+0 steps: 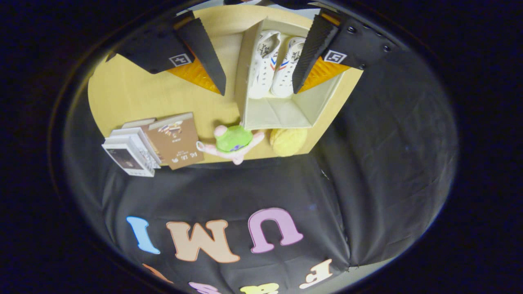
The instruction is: Open the storage box then place both shoes into the box .Put the left shoe in first, then the right shoe, with the right side of both shoes facing outward in a uniform manner.
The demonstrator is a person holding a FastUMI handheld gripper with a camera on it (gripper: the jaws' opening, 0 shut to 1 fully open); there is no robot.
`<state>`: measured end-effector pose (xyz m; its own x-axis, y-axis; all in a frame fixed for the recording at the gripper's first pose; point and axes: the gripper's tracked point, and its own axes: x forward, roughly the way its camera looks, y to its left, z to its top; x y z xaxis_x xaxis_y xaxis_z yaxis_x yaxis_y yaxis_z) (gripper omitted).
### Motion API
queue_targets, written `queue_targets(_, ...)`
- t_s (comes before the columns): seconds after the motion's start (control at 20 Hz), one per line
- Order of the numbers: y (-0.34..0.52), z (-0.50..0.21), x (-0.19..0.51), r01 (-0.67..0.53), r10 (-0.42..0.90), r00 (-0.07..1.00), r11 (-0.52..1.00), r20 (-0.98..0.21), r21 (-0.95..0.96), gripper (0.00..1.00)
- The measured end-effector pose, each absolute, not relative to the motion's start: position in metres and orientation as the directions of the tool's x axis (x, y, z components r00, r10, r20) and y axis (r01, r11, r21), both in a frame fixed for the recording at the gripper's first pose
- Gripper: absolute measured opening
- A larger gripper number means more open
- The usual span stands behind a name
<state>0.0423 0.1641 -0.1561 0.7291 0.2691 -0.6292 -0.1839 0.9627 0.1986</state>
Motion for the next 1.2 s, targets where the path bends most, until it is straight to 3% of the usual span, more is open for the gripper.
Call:
queue_targets(0.5,0.047,-0.062,0.03,-0.134,0.123,0.927,0.991,-0.353,-0.006,1.0)
queue_targets(0.9,-0.029,-0.036,-0.002,-0.063,0.061,0.983,0.998,-0.171,-0.008,1.0)
queue_targets(1.2,-0.037,-0.014,-0.011,-0.062,0.062,0.996,0.998,-0.057,-0.012,1.0)
